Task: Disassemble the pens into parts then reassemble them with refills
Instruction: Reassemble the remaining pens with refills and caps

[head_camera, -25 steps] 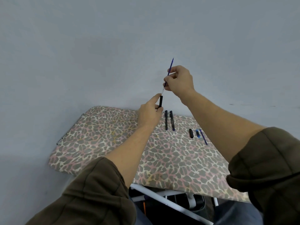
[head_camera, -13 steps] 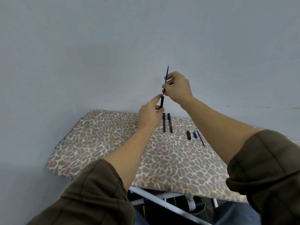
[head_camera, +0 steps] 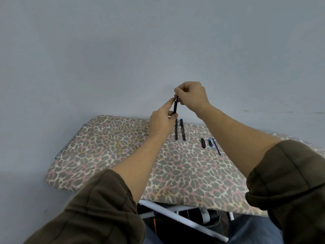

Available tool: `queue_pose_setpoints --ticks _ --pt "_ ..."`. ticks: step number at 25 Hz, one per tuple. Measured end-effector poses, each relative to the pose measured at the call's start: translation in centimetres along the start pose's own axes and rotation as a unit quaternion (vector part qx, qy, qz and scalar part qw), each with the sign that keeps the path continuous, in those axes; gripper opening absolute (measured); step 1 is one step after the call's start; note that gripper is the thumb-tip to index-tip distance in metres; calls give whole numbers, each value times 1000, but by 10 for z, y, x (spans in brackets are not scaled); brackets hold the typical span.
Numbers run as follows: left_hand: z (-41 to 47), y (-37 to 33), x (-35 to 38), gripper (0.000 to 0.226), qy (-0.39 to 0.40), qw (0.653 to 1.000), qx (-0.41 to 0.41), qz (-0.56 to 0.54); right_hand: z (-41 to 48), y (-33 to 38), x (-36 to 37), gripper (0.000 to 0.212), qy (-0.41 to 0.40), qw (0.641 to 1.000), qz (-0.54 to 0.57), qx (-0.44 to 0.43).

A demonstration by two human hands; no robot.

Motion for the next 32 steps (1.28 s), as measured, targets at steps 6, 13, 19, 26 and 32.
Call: queue_pose_setpoints --ticks 6,13,19,26,32 --pt "3 8 13 61 3 1000 5 -25 6 -26 -8 29 -18 997 -10 71" --pt "7 24 38 65 29 999 9 -29 -10 -111 -13 12 100 916 -350 166" --pt "13 32 55 64 41 999 6 -16 -10 -151 -11 16 137 868 -443 179" --pt "17 34 63 63 44 999 2 -14 -9 -164 -5 30 169 844 -473 186" --pt "16 29 64 64 51 999 2 -14 -4 -160 -10 31 138 861 -461 162"
Point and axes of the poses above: each hand's wrist, its own z-axis towards the middle knuckle, its own x-axis out of the palm, y = z × x, the point moved 1 cm from there along z, towards the middle knuckle, and after that the axes turned 7 degrees about -z, right-handed, at the moved point
